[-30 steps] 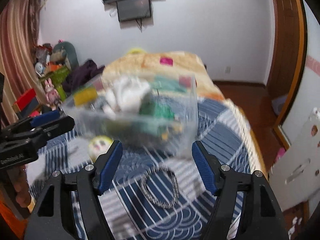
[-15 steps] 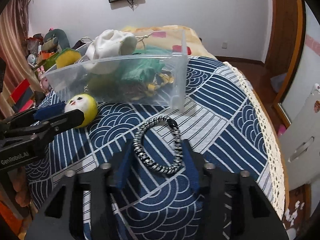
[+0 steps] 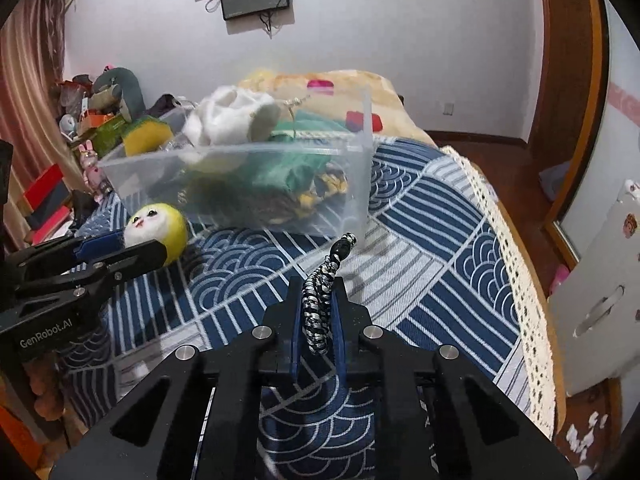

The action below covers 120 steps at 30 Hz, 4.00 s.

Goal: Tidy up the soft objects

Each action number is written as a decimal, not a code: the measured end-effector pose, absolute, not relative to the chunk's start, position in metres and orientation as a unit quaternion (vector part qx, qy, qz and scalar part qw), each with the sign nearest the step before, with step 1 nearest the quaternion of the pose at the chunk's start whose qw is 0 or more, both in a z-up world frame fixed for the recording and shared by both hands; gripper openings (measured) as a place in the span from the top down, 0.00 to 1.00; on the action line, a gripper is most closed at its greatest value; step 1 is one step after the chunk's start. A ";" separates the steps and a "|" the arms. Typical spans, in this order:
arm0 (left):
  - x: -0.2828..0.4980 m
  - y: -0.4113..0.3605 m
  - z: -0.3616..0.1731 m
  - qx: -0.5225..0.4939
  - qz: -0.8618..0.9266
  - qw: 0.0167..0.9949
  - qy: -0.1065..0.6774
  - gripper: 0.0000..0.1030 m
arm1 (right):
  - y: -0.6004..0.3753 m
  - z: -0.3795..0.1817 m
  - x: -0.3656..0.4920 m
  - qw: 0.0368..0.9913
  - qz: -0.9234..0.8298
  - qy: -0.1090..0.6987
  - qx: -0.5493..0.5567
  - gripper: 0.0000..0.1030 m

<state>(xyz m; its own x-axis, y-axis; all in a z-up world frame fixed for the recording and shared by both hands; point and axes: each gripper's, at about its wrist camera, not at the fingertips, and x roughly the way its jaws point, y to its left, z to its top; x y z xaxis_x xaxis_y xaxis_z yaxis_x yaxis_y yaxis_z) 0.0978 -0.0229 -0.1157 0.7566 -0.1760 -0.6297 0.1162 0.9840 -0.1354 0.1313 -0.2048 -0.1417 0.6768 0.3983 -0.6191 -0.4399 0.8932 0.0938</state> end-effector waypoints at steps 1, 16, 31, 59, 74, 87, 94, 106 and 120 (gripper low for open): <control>0.097 -0.021 -0.111 -0.046 -0.077 0.938 0.334 0.61 | -0.205 -0.137 0.129 0.917 0.232 0.323 -0.031 0.89; 0.120 0.002 -0.057 -0.046 -0.050 0.960 0.271 0.60 | -0.189 -0.074 0.142 0.942 0.241 0.230 -0.030 0.89; 0.163 0.003 -0.088 -0.031 -0.024 0.949 0.313 0.59 | -0.160 -0.101 0.195 0.924 0.240 0.295 -0.029 0.89; 0.090 0.011 -0.023 -0.058 -0.043 0.973 0.219 0.46 | -0.186 -0.051 0.145 0.948 0.237 0.208 -0.037 0.57; 0.038 0.009 0.030 -0.036 -0.031 0.991 0.123 0.22 | -0.196 -0.001 0.093 0.964 0.254 0.086 -0.001 0.25; 0.026 0.010 0.033 -0.030 -0.013 0.994 0.107 0.01 | -0.188 0.000 0.079 0.967 0.248 0.061 0.001 0.00; 0.025 0.009 0.030 -0.027 -0.010 0.994 0.108 0.01 | -0.189 -0.003 0.077 0.967 0.248 0.066 0.001 0.00; 0.024 0.006 0.024 -0.024 -0.013 0.993 0.114 0.01 | -0.193 -0.005 0.074 0.966 0.249 0.071 0.002 0.00; 0.023 0.007 0.025 -0.025 -0.014 0.993 0.114 0.01 | -0.193 -0.005 0.074 0.966 0.249 0.073 0.002 0.00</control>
